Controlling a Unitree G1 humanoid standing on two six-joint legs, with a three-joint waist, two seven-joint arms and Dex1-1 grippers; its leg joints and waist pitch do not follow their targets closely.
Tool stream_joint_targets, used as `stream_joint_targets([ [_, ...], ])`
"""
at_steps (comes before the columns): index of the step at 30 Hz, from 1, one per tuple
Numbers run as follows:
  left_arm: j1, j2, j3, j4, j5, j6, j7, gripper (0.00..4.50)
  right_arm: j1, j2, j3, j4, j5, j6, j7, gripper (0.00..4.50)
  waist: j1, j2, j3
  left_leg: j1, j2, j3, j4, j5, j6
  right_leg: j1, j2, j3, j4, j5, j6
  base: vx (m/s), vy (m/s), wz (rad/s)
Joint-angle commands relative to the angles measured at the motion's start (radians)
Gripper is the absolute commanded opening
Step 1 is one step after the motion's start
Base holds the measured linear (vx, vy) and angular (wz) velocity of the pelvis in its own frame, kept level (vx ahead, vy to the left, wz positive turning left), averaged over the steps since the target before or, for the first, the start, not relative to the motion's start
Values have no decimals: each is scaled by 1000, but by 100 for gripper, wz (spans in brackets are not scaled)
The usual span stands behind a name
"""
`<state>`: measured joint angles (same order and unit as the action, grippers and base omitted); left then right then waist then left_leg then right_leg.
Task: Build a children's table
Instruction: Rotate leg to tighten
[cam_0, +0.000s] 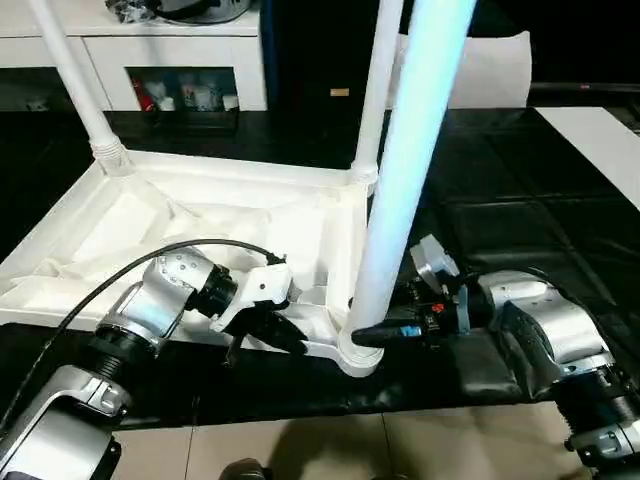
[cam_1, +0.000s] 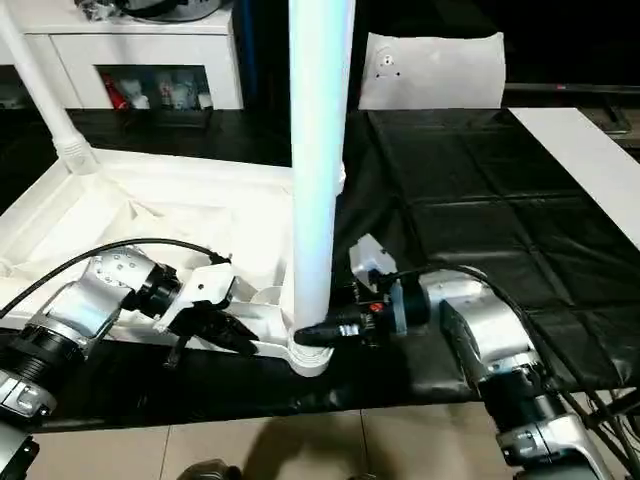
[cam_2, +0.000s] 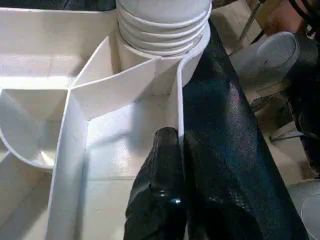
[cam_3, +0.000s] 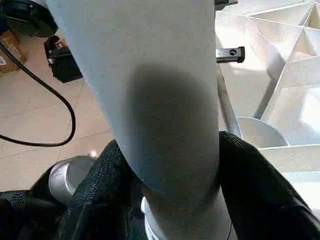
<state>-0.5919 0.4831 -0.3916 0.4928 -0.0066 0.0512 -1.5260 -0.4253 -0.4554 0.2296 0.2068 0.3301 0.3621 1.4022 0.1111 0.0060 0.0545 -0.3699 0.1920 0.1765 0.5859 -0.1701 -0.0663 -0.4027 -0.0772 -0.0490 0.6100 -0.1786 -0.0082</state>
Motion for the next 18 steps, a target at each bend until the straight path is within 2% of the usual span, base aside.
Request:
stream_joint_targets([
  [1,-10,-11,-17,-34,-11,-12,-18,0,4,-1,13,-25,8,16,9,208,-8,-6,-65,16,38,-5,-70,-250,18,42,-60,39,-77,-296,-199,0,0,0],
  [4,-12,-21,-4,-31,-15,4,6,0,17,12,6,-38,20,31,-19,206,-8,-5,-65,16,37,-6,-70,-247,17,42,-60,39,-78,-299,-195,0,0,0],
  [5,-12,-31,6,-35,-17,29,34,0,28,28,-4,-50,26,42,-55,205,-7,0,-65,17,37,-6,-70,-251,14,41,-60,39,-78,-300,-195,0,0,0],
  [7,-15,-48,19,-33,-10,54,86,0,43,51,-18,-63,31,61,-107,204,-8,-3,-63,18,36,-5,-72,-262,8,40,-59,40,-81,-316,-187,0,0,0],
  [10,-21,-97,51,-29,-10,130,196,0,70,121,-51,-69,15,60,-250,204,-15,-1,-61,19,33,-11,-74,-299,-12,38,-62,37,-88,-392,-167,0,0,0],
  [12,-23,-142,77,-41,-16,191,281,0,79,186,-64,-57,-22,59,-383,204,-29,0,-59,18,30,-14,-76,-318,-24,36,-61,35,-94,-434,-151,0,0,0],
  [13,-28,-168,88,-43,-14,224,329,0,74,223,-74,-37,-48,53,-466,204,-29,0,-59,18,30,-14,-76,-318,-24,36,-61,35,-94,-434,-151,0,0,0],
  [14,-31,-184,95,-43,-11,243,358,0,70,246,-81,-25,-63,50,-516,204,-44,-3,-58,11,26,-17,-79,-320,-35,40,-60,32,-94,-461,-135,0,0,0],
  [15,-36,-201,101,-40,-5,257,397,0,63,273,-92,-12,-76,60,-574,203,-54,-8,-60,12,25,-18,-78,-321,-30,39,-60,32,-98,-469,-125,0,0,0],
  [17,-49,-240,121,-24,5,286,485,0,44,331,-111,12,-94,76,-682,201,-69,-4,-60,9,24,-16,-75,-314,-22,36,-57,34,-96,-443,-137,0,0,0],
  [18,-56,-261,133,-17,8,304,531,0,34,361,-120,21,-102,82,-733,201,-75,-5,-64,8,22,-17,-73,-304,-18,39,-56,33,-95,-422,-143,0,0,0],
])
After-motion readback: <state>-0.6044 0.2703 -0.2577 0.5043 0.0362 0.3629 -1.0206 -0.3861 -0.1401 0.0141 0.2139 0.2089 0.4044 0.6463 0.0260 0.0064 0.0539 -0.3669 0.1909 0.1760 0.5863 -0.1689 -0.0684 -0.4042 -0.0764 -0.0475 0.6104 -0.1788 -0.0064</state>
